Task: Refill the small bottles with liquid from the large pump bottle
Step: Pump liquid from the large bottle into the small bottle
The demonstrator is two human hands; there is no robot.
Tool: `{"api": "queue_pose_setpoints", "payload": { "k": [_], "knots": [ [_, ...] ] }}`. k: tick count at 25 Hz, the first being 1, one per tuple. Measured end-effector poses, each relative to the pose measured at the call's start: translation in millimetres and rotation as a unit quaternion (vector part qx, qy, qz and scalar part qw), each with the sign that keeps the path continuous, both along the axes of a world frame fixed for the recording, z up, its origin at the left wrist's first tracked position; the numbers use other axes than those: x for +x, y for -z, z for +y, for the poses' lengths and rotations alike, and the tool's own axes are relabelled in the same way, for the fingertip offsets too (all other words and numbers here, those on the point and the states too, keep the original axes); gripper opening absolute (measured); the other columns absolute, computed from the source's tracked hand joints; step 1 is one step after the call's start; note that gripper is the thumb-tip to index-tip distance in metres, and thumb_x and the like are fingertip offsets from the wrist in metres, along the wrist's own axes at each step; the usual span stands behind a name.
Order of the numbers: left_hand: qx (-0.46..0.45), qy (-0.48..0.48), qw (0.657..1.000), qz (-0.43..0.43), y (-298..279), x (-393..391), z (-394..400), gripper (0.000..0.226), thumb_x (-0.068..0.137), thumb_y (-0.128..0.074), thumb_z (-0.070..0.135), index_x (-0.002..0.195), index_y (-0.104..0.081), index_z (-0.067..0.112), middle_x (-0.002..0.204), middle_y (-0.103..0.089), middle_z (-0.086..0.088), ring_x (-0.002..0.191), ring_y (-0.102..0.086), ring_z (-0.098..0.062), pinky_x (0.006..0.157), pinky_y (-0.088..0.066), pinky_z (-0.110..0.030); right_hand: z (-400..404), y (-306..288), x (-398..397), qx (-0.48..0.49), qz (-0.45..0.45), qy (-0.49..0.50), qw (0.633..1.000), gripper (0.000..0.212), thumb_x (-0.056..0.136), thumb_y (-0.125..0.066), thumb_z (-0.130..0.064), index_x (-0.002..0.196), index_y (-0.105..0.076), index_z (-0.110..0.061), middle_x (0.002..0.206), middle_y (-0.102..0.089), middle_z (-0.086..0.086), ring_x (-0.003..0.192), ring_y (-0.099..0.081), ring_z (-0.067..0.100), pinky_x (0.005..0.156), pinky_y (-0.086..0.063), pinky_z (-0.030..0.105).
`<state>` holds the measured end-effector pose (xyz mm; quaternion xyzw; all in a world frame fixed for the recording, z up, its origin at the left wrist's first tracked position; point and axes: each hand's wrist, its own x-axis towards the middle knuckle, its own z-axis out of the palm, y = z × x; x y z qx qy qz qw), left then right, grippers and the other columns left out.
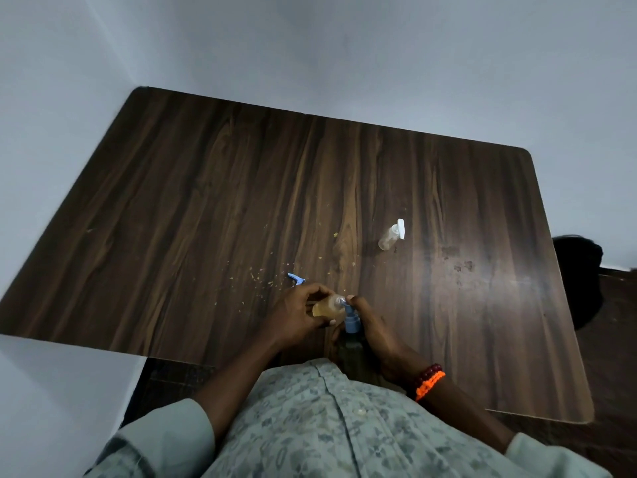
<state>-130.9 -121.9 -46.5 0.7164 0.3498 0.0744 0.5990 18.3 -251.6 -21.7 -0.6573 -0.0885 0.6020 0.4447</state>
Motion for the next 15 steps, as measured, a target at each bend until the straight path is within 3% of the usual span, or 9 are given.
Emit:
{"api": "queue_pose_setpoints", "payload": {
  "k": [4, 8, 11, 15],
  "knots": [
    [0.0, -0.007, 1.0, 0.002, -1, 1, -2, 0.042, 0.079, -0.091, 0.011, 0.118, -0.075, 0.018, 0.117, -0.08, 0.004, 0.112, -0.076, -0.012, 0.103, -0.061, -0.049, 1, 0, -1, 0.01, 0.015, 0.015, 1.0, 0.051, 0.1, -0.046, -0.054, 0.096, -0.083, -0.019, 0.102, -0.082, 0.011, 0.091, -0.079, 0.022, 0.075, -0.063, 0.03],
    [-0.004, -0.023, 1.0, -0.005, -4, 2, 1, 0.044, 0.078, -0.091, 0.008, 0.119, -0.074, 0.015, 0.117, -0.08, 0.002, 0.112, -0.076, -0.015, 0.103, -0.061, -0.05, 10, -4, -4, 0.023, 0.02, 0.013, 0.999, 0.052, 0.103, -0.044, -0.056, 0.116, -0.077, -0.018, 0.114, -0.08, 0.014, 0.105, -0.075, 0.029, 0.094, -0.06, 0.044],
    [0.0, -0.009, 1.0, 0.0, -4, 1, 0, 0.043, 0.079, -0.09, 0.009, 0.119, -0.074, 0.014, 0.117, -0.08, 0.001, 0.112, -0.076, -0.015, 0.102, -0.061, -0.049, 2, 0, 0, 0.011, 0.02, -0.008, 1.0, 0.047, 0.101, -0.047, -0.054, 0.11, -0.076, -0.019, 0.101, -0.083, 0.006, 0.089, -0.079, 0.015, 0.072, -0.063, 0.025],
    [0.005, 0.001, 1.0, 0.004, -2, 1, -3, 0.04, 0.08, -0.09, 0.011, 0.117, -0.075, 0.016, 0.115, -0.08, 0.003, 0.11, -0.076, -0.012, 0.101, -0.061, -0.048, -1, 0, 6, -0.003, 0.03, -0.013, 0.999, 0.049, 0.105, -0.043, -0.051, 0.103, -0.08, -0.019, 0.097, -0.083, 0.007, 0.084, -0.08, 0.015, 0.066, -0.062, 0.022]
  ]
}}
